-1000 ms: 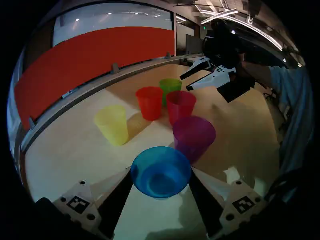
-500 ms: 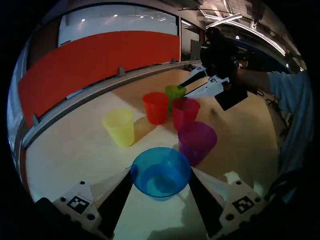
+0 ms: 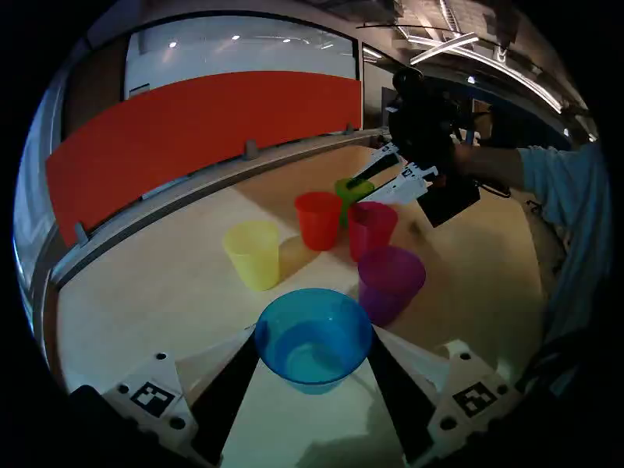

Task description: Pour water

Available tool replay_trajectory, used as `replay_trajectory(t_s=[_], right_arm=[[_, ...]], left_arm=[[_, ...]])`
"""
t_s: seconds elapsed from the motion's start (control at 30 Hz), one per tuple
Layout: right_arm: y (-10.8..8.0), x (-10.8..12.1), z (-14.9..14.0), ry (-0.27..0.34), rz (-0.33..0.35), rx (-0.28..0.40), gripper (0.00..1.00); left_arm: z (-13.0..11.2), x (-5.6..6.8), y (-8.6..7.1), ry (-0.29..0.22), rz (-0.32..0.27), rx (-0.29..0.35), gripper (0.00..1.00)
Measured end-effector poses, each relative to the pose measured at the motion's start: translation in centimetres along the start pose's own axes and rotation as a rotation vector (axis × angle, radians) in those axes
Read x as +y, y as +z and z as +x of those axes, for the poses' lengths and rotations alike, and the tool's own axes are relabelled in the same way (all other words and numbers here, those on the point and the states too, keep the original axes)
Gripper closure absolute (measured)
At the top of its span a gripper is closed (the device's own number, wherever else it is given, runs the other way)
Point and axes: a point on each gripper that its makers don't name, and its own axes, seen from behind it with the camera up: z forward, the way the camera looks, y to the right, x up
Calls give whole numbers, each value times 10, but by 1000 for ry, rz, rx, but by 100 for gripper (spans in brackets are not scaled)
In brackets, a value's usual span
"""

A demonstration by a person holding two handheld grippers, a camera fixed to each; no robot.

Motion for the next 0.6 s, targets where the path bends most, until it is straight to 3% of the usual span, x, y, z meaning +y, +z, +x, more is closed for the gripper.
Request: replay_trajectory(t_s=[0.17,0.6], right_arm=[[0,0,-2,-4,-4,-8,7],[-12,1,18,3,-2,38,8]], left_arm=[[1,-2,-3,-5,6,5,12],[6,-6,-7,-17,20,22,12]])
